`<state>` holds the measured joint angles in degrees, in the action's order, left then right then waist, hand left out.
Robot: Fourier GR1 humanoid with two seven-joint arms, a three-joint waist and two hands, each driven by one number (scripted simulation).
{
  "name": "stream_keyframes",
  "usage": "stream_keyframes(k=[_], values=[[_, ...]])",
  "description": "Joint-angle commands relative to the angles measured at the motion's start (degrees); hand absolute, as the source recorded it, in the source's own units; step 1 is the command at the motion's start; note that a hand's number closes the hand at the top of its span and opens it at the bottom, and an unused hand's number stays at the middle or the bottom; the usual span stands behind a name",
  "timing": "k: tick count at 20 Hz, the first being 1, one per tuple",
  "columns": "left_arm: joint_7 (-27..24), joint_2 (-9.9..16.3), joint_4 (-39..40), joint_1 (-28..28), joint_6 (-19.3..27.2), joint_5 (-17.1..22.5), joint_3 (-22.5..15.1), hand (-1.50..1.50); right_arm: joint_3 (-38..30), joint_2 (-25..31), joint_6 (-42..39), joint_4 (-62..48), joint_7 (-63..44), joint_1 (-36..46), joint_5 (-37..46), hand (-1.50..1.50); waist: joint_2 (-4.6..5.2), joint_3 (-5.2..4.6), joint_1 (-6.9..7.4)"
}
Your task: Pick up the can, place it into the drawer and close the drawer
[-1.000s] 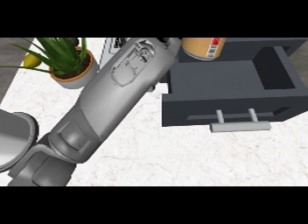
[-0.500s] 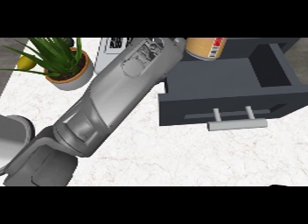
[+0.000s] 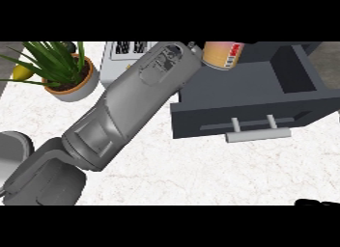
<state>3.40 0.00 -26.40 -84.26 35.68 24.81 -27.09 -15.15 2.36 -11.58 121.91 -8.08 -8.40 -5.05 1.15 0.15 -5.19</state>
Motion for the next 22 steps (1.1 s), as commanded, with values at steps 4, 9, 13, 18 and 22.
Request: stream_keyframes(k=[4, 9, 13, 18, 22], values=[[-3.23, 0.00, 3.42, 0.72, 0.72, 2.77, -3.23, 1.50, -0.13, 0.21, -0.54, -0.10, 0.37, -0.18, -0.52, -1.50, 0.21, 0.02, -0.71], [-4.31, 0.00, 5.11, -0.02, 2.90, 2.55, -6.76, 1.50, 0.06, 0.63, -0.06, -0.82, 0.79, 1.83, 0.36, -1.50, 0.58, 0.06, -2.12], [-4.43, 0.00, 5.37, 1.32, 3.73, 4.14, -7.72, -1.50, 0.61, 0.52, -0.12, -0.11, 0.38, 2.15, 0.13, -1.50, 0.45, 0.03, -2.03], [-6.80, 0.00, 7.69, 2.34, 6.06, 4.96, -7.87, -1.50, 1.30, 0.49, -0.53, 1.12, 0.40, 1.96, 0.14, -1.50, 1.02, 0.03, -3.16], [-5.80, 0.00, 5.42, 2.98, 8.57, 5.97, -10.29, -1.50, 3.02, -0.08, 0.49, 0.91, -2.10, 3.50, 1.09, -1.50, 0.78, -0.01, -2.64]])
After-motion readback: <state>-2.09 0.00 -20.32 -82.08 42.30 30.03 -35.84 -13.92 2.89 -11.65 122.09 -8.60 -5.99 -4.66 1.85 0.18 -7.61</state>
